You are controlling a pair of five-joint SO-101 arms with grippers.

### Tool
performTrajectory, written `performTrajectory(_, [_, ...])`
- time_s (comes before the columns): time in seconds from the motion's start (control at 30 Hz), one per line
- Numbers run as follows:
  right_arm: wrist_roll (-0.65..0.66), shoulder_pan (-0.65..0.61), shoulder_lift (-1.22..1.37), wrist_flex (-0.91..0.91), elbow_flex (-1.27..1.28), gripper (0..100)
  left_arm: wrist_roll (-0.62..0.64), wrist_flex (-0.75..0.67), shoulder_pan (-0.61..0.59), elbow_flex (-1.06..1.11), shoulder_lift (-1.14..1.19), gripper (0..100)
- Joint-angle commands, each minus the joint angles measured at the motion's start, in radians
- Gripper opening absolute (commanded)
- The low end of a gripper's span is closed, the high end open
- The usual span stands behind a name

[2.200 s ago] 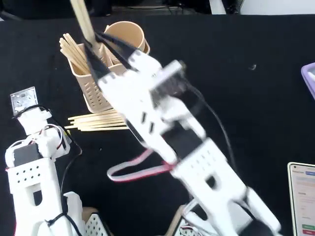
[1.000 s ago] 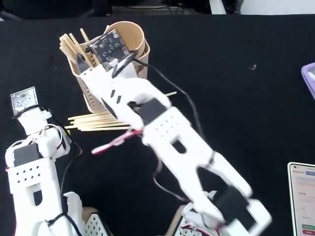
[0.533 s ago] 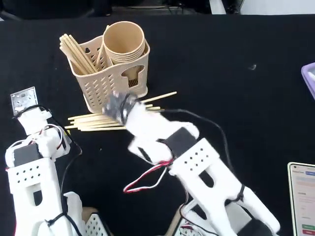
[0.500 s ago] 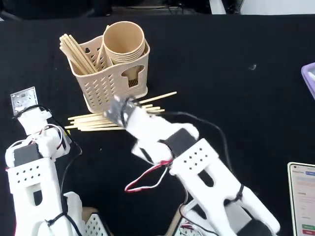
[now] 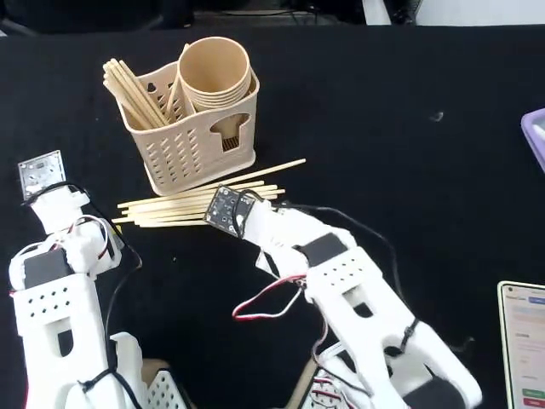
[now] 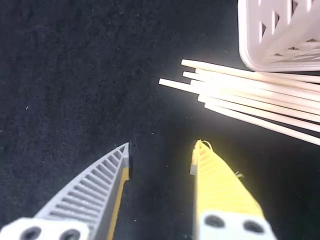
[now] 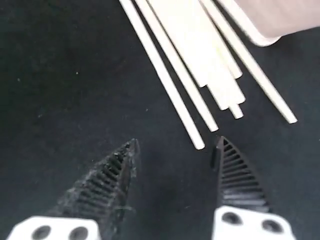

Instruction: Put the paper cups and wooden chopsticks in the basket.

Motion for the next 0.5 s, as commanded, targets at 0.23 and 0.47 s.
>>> performTrajectory(0.23, [0.123,0.020,0.328,-0.034,-0.259,23.0,-0.009,-0.009,-0.008,-0.005,-0.017,21])
performTrajectory(0.47, [0.149,0.021,0.450,-0.034,-0.372,23.0,-0.009,-0.009,-0.008,-0.005,-0.017,21])
